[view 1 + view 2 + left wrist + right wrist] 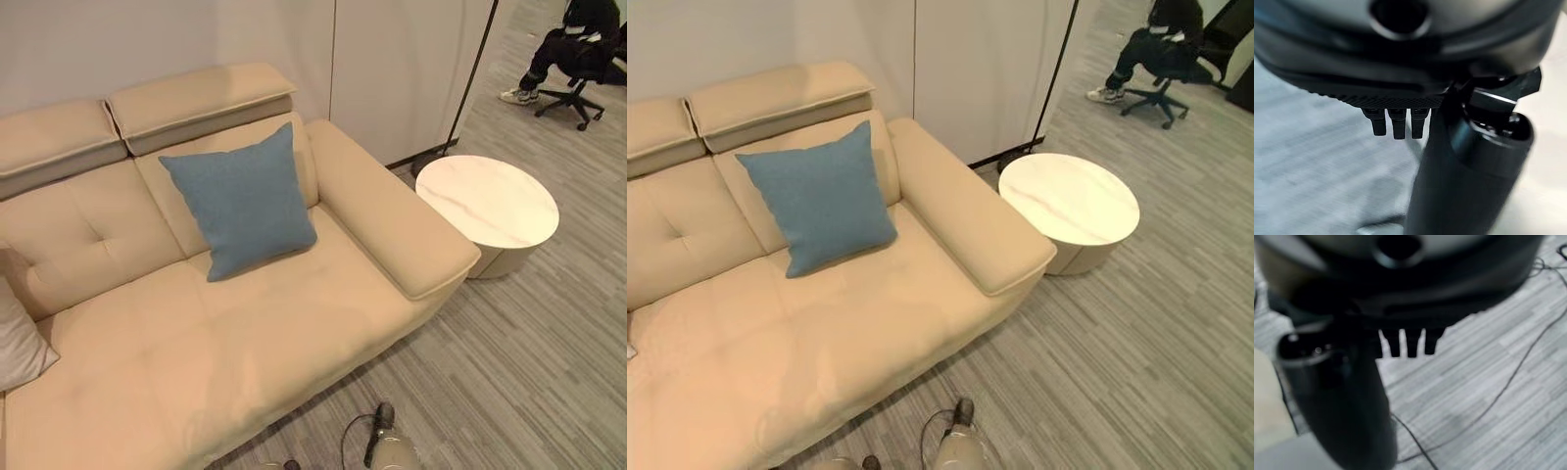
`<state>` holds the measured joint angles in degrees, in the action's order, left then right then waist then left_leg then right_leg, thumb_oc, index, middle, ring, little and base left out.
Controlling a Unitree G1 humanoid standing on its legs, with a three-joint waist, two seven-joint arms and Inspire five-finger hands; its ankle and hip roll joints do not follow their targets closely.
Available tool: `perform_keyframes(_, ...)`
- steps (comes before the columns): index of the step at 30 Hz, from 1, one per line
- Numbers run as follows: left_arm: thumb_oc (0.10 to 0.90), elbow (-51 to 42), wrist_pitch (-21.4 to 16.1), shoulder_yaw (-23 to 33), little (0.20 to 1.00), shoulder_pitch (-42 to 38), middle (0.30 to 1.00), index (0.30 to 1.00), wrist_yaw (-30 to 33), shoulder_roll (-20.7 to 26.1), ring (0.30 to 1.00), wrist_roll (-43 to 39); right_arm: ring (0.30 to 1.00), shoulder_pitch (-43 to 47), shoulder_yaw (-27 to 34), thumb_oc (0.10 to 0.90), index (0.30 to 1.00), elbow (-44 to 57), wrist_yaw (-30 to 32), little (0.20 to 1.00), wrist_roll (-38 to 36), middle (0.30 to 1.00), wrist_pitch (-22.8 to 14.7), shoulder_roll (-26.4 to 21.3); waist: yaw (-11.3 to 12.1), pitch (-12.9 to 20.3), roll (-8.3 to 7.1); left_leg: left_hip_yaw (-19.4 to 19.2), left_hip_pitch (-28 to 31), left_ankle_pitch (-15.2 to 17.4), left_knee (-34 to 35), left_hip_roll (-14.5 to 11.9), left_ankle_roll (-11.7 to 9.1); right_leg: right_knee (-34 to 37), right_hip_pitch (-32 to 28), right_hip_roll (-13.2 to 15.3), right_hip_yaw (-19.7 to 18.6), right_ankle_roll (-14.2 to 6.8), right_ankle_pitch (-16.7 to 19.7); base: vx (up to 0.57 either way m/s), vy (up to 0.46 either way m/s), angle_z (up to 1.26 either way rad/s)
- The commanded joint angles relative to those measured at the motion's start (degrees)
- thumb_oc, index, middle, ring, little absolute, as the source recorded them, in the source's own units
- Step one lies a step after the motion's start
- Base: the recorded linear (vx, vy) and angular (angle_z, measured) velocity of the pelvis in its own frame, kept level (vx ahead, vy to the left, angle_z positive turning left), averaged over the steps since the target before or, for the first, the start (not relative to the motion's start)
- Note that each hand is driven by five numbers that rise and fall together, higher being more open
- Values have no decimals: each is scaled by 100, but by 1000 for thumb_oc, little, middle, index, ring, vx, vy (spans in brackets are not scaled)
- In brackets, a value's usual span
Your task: Pick up all the scattered cushions and arrange them neatly on the sofa.
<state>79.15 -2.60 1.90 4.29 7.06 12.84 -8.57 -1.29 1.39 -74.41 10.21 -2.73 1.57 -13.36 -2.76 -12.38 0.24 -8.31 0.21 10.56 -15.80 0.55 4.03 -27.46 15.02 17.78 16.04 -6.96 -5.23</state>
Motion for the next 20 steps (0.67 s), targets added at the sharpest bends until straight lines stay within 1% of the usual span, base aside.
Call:
perform_keyframes(1, 800, 158, 114, 295, 900, 91, 900, 900, 392, 452, 900, 283, 900, 169, 52, 800, 900, -185, 212, 900, 43, 900, -30, -357, 149, 57, -77, -155, 125, 51, 530, -170, -268, 586, -1032, -225, -129, -86, 106, -141, 22, -40)
perform_keyframes(2, 800, 149, 95, 340, 900, 120, 900, 900, 423, 465, 900, 259, 900, 139, 119, 800, 900, -236, 261, 900, -44, 900, -42, -336, 210, 143, -110, -206, 44, 24, 497, -166, -246, 623, -1219, -327, -257, -105, 57, -228, -31, -47)
perform_keyframes(3, 800, 135, 77, 411, 900, 95, 900, 900, 440, 466, 900, 83, 900, 129, 209, 800, 900, -374, 259, 900, -347, 900, -73, -270, 378, 289, -243, -255, -133, -76, 481, -163, -253, 992, -1567, -601, -495, -117, -133, -141, -50, -48)
perform_keyframes(4, 800, 136, 77, 411, 900, 92, 900, 900, 440, 467, 900, 82, 900, 132, 209, 800, 900, -376, 258, 900, -348, 900, -74, -269, 384, 311, -238, -260, -154, -103, 500, -172, -256, 1023, -1548, -614, -497, -110, -102, -146, -138, -54)
perform_keyframes(5, 800, 103, 20, 481, 900, 39, 900, 900, 452, 442, 900, -83, 900, 136, 154, 800, 900, -444, 239, 900, -397, 900, -68, -221, 376, 432, -324, -269, -205, -146, 515, -207, -303, 1508, -1608, -831, -690, -64, -232, -64, -123, -36)
perform_keyframes(6, 800, 46, -4, 502, 900, 11, 900, 900, 452, 422, 900, -155, 900, 149, 95, 800, 900, -460, 228, 900, -362, 900, -52, -235, 379, 479, -342, -287, -211, -143, 524, -231, -317, 1774, -1691, -893, -717, -48, -209, -117, -188, -25)
perform_keyframes(7, 800, -56, -39, 518, 900, -54, 900, 900, 427, 347, 900, -357, 900, 205, -7, 800, 900, -398, 200, 900, -293, 900, -24, -291, 376, 524, -346, -311, -149, -205, 650, -290, -344, 1997, -1732, -978, -753, -25, -146, -64, -106, -9)
perform_keyframes(12, 800, -176, -52, 495, 900, -185, 900, 900, 351, 222, 900, -630, 900, 332, -46, 800, 900, -222, 200, 900, -305, 900, -49, -387, 333, 577, -366, -314, -69, -339, 840, -341, -406, 2290, -1834, -1035, -769, 3, -60, -56, -81, -14)
perform_keyframes(13, 800, -296, -61, 405, 900, -331, 900, 900, 318, 109, 900, -808, 900, 399, -100, 800, 900, -142, 204, 900, -312, 900, -39, -397, 304, 622, -378, -292, -41, -447, 964, -378, -464, 2403, -1857, -1066, -758, 12, -20, -51, -72, -8)
perform_keyframes(14, 800, -296, -61, 405, 900, -332, 900, 900, 318, 107, 900, -809, 900, 400, -99, 800, 900, -141, 204, 900, -312, 900, -38, -399, 302, 618, -377, -290, -32, -456, 976, -377, -465, 2410, -1865, -1066, -754, 13, -16, -80, -100, 0)
perform_keyframes(18, 800, -473, -27, 44, 900, -477, 900, 900, 283, -23, 900, -604, 900, 431, -389, 800, 900, -187, 174, 900, -46, 900, 5, -309, 262, 673, -346, -283, 59, -651, 1264, -411, -540, 2632, -1949, -1105, -669, 16, 74, -75, -67, -1)
perform_keyframes(20, 800, -455, -9, 9, 900, -476, 900, 900, 277, -10, 900, -526, 900, 408, -433, 800, 900, -200, 165, 900, -3, 900, 9, -279, 252, 687, -335, -286, 93, -679, 1329, -408, -550, 2690, -1982, -1111, -654, 17, 93, -20, -16, 1)
